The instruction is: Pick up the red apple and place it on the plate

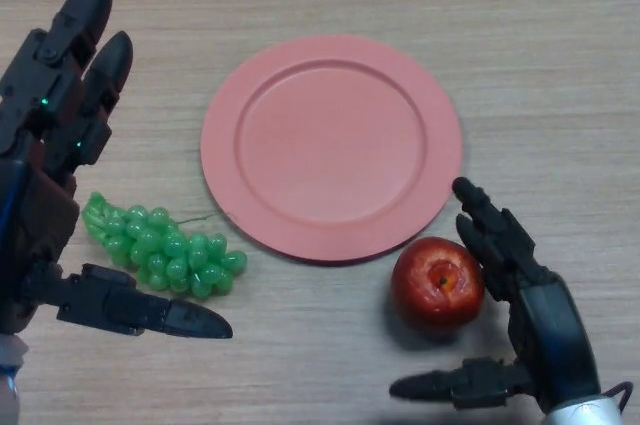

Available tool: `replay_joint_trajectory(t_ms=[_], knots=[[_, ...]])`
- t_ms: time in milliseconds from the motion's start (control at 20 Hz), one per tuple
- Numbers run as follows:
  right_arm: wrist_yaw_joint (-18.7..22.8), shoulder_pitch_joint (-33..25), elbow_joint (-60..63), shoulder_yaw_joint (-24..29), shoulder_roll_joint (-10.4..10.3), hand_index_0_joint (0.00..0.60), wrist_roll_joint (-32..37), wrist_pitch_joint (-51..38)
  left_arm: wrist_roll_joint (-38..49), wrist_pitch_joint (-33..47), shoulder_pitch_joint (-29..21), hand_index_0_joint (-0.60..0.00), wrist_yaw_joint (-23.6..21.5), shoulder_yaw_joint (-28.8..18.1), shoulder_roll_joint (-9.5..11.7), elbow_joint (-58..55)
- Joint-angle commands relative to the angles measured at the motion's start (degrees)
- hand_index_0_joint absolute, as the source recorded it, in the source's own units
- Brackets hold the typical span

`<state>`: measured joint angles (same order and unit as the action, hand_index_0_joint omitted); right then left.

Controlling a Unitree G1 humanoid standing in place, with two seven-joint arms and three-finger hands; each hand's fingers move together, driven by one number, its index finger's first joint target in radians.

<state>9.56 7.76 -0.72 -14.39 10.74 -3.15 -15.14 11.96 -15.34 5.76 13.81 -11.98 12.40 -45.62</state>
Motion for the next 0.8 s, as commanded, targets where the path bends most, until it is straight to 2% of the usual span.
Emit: replay_joint_trajectory(t_ms=[50, 250, 400, 550, 650, 800], knots=[[5.2, -2.5, -3.0, -0.6, 0.1, 0.6, 1.2, -1.0, 0.2, 8.3, -0.8, 0.0, -0.2, -2.6, 1.0, -2.2], [7.2, -4.7, -1.2, -0.7, 0.1, 0.6, 1.5, 0.1, -0.1, 7.9, -0.8, 0.0, -0.8, -1.5, 0.9, -2.2], [6.0, -3.4, -10.3, 0.7, 0.1, 0.6, 3.1, 6.7, 1.1, 7.5, -1.0, 0.0, -0.6, -2.3, 1.1, -2.4], [7.3, -4.9, -18.8, -0.4, 0.1, 0.6, 2.3, 11.4, 1.6, 6.8, -1.2, 0.0, -0.7, -2.4, 1.2, -3.0], [6.8, -10.2, -21.7, -0.5, 0.1, 0.6, 0.8, 15.4, 1.2, 6.1, -1.8, 0.0, -1.0, -2.4, 1.5, -3.1], [5.0, -22.3, -18.9, -0.1, 0.1, 0.6, -1.0, 21.3, 1.0, 6.9, -2.1, 0.0, -1.8, -2.1, 1.4, -2.7]])
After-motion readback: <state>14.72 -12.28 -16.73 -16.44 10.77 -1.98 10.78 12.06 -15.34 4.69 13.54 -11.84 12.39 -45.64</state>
